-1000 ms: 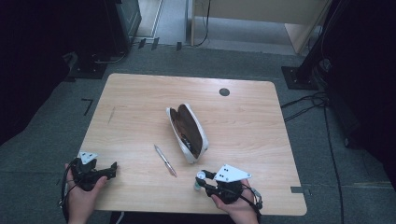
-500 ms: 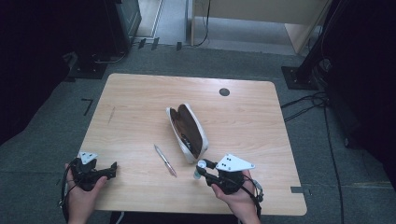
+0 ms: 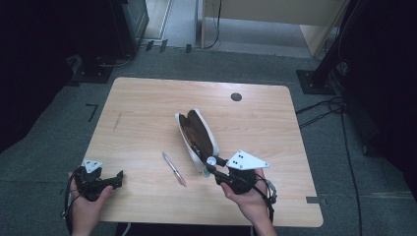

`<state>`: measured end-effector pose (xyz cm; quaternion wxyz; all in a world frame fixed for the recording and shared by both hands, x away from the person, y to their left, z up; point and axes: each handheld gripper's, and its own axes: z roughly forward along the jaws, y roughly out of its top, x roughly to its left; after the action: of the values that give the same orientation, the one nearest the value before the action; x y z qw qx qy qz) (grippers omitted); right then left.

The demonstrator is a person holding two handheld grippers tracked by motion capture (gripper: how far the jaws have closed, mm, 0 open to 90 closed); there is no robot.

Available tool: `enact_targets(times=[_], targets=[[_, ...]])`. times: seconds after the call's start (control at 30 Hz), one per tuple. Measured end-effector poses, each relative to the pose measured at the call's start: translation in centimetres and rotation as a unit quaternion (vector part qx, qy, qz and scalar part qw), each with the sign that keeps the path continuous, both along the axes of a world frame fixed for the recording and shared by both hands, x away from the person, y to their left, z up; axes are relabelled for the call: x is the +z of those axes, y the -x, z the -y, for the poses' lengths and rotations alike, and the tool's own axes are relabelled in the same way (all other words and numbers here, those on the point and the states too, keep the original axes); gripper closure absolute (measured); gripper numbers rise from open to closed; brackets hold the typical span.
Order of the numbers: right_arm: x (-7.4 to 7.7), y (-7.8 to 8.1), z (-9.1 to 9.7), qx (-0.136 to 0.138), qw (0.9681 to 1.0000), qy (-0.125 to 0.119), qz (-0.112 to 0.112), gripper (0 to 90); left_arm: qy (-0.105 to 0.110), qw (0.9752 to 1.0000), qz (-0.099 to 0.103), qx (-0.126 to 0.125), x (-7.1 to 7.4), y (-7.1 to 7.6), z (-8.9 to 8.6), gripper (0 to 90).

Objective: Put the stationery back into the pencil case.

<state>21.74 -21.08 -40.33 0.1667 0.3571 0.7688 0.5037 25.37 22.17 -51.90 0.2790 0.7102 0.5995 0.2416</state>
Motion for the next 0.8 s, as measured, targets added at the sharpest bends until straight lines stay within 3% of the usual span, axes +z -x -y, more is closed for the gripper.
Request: enact_targets(times=[0.43, 0.8], targets=[[2.2, -1.7, -0.8, -0.019, 0.9992, 0.011, 0.033, 66.5, 0.000, 1.0000, -0.001, 0.000, 0.0, 0.0, 0.0, 0.0], [2.2, -3.7, -2.1, -0.032, 0.9984, 0.022, 0.042, 66.5, 0.000, 1.0000, -0.001, 0.000, 0.0, 0.0, 0.0, 0.0]])
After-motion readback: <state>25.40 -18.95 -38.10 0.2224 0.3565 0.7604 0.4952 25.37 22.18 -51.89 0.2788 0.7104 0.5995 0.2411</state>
